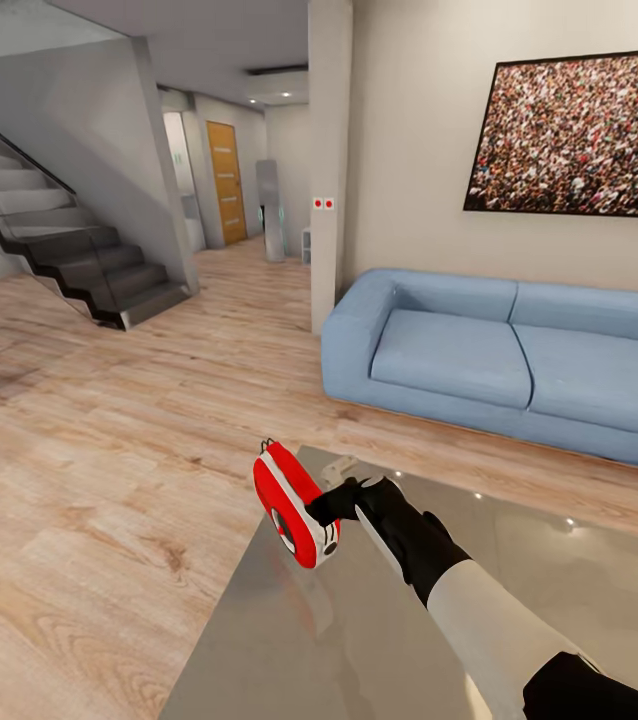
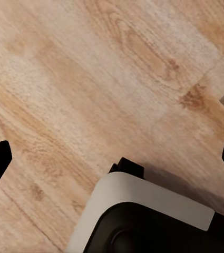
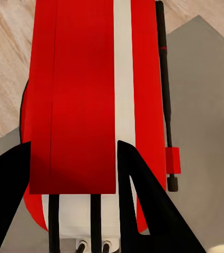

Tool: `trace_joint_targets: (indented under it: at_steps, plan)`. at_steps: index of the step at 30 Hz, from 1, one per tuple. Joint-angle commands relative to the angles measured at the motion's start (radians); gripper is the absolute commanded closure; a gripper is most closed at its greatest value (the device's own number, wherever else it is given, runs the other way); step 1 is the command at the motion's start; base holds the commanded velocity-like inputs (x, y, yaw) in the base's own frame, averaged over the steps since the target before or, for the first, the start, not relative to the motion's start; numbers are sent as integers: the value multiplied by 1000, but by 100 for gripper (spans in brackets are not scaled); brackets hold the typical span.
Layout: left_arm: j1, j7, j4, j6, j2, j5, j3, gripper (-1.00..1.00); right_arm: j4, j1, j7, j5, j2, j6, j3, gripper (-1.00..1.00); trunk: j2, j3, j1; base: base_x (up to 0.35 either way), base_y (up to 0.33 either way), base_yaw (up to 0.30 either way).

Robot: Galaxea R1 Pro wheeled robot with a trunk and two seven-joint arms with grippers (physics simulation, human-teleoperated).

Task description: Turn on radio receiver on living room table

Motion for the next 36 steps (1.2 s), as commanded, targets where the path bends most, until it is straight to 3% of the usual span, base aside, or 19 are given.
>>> trace_joint_targets:
  at_steps: [1, 8, 28, 36]
  plan:
    - [0, 0, 0, 0, 0, 0, 0, -100, 0, 0, 0, -3, 0, 0, 0, 100, 7, 3, -4, 0, 0, 0]
    - [0, 0, 0, 0, 0, 0, 0, -100, 0, 0, 0, -3, 0, 0, 0, 100, 56, 25, -31, -65, 0, 0]
    - [0, 0, 2, 0, 0, 0, 0, -100, 0, 0, 0, -3, 0, 0, 0, 100, 196, 88, -107, -307, 0, 0]
    - [0, 0, 2, -1, -1, 1, 0, -100, 0, 0, 0, -3, 0, 0, 0, 100, 231, 104, -127, -39, 0, 0]
